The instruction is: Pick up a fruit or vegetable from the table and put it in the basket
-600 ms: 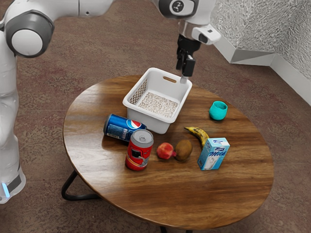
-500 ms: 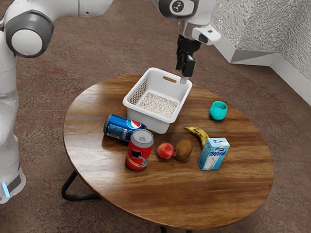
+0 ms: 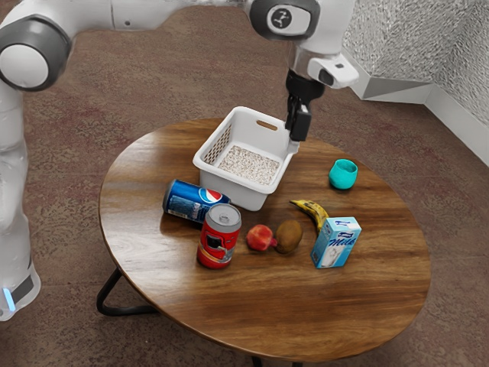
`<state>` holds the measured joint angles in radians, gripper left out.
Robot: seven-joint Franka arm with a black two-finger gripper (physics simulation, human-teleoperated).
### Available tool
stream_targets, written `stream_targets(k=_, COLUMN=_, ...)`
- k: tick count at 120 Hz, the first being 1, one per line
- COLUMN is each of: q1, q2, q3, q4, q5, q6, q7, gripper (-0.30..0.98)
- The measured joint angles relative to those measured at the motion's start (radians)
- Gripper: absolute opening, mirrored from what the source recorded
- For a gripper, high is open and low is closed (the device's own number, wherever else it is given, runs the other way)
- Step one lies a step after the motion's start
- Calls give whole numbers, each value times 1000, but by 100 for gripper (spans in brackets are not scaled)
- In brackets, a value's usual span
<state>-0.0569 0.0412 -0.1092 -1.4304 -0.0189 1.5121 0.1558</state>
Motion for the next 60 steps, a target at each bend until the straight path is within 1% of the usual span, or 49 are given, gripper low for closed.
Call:
stream_targets(k=15, q1=-62, q2=14, q3=-96, q4=0, q5=6, q6=-10, q7=1, gripper=69)
stream_targets(k=23, q1=-100, q2=20, q3=-114, q4=3, q5=17, q6=-12, q7=4, gripper=68)
stream_targets(k=27, q1=-111, q2=62, q3=-118, q4=42, q5=22, q6=-14, q7=6, gripper=68)
stream_targets(k=30, q1=-103, q2=108, q3=-120, q4=91, q5=27, q6=-17, q7=8, gripper=68)
stream_targets(k=34, q1=-67, q2=157, q3=-121, q4=143, q5=34, q6=-23, q7=11, gripper=68)
stream_targets(k=42, q1=-18, q2=198, q3=-121, q4=181, q5=47, q6=-30, q7=16, gripper=68)
stream_targets(k=53, q1=-11, q2=197, q3=-121, q4=146, q5=56, q6=-17, q7=23, gripper=69)
stream_targets(k=60, q1=-12, q2=148, q3=-114, q4=86, q5=57, q6=-9, q7=28, gripper=69)
